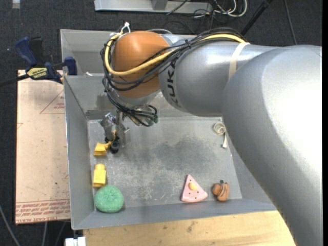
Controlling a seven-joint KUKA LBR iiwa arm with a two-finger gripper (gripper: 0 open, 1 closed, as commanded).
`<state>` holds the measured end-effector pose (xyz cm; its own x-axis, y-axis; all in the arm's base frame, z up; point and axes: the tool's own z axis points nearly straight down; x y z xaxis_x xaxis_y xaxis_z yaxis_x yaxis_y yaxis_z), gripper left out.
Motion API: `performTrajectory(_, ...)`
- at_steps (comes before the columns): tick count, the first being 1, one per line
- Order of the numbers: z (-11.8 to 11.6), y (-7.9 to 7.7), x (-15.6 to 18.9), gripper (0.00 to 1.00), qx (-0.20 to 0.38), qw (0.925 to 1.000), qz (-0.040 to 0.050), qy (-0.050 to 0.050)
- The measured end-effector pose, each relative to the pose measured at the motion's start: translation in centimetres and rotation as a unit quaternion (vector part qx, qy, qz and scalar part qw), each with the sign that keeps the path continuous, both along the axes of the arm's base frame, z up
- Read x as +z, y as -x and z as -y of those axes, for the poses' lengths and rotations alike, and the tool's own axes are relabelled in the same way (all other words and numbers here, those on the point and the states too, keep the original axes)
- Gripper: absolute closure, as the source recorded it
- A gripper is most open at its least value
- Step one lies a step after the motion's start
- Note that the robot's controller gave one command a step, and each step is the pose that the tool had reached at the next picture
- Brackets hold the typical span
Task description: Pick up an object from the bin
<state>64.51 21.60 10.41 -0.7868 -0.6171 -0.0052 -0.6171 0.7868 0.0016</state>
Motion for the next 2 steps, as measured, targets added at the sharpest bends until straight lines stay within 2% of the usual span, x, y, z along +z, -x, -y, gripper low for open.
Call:
performTrajectory(1, 0.0, 0.0, 0.0, 1.0, 0.0, 1.0, 0.0, 0.0)
performTrajectory(2, 1.2, 1.0, 6.1, 1.0, -0.005, 1.0, -0.0029, 0.001)
